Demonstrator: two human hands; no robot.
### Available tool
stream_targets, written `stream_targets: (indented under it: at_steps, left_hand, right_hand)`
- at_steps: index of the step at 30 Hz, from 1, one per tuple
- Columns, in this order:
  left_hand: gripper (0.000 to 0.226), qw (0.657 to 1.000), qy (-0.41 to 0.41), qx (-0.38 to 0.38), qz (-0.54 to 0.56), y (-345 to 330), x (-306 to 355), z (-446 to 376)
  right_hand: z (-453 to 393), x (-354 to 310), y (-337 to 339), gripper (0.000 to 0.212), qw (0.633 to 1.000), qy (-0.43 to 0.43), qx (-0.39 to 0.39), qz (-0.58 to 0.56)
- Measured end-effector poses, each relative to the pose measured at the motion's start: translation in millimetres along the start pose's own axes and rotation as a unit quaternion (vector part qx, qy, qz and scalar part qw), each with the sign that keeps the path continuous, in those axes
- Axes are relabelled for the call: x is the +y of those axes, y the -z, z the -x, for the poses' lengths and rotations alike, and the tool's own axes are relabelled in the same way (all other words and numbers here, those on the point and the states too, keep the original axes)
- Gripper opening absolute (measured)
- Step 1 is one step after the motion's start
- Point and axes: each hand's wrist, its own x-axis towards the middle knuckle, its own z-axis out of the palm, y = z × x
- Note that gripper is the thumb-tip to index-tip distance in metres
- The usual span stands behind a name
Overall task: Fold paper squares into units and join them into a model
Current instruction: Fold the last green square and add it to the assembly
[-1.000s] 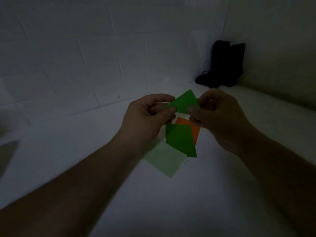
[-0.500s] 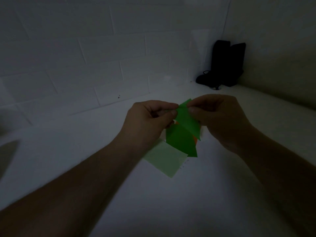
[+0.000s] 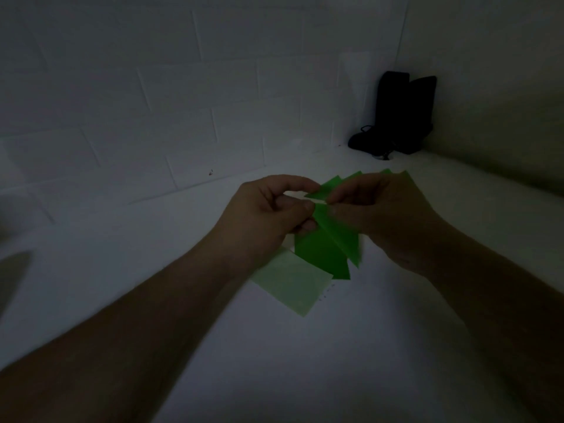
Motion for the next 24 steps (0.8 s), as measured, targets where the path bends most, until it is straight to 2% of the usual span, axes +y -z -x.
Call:
stream_targets:
  at_steps: [3, 7, 12, 18, 24]
  left_hand:
    - [0.024, 1.0, 0.0, 0.004, 0.008, 0.8, -0.2, -0.5]
    - [0.028, 0.998, -0.002, 0.054, 0.011, 3.5, -0.2, -2.6]
    - [0.019, 0.996, 0.022, 0.079, 0.033, 6.5, 2.4, -5.3]
    - [0.015, 0.999, 0.012, -0.027, -0.039, 1.4, 2.6, 1.3]
    - [0.013, 0.996, 0.023, -0.019, -0.085, 3.8, -2.0, -0.9]
  right_hand:
    - [-0.1, -1.6, 1.1, 0.022, 1.0, -0.012, 0.004, -0.016]
    - [1.0, -1.6, 1.8, 0.026, 1.0, 0.005, 0.002, -0.029]
    - [0.4, -0.3, 5.5, 0.032, 0.999, 0.007, -0.011, -0.05]
    - [1.6, -1.0, 2.9, 0.033, 0.999, 0.012, -0.032, -0.031]
    - [-1.1, -0.9, 6.7, 0.023, 0.998, -0.019, 0.001, -0.054]
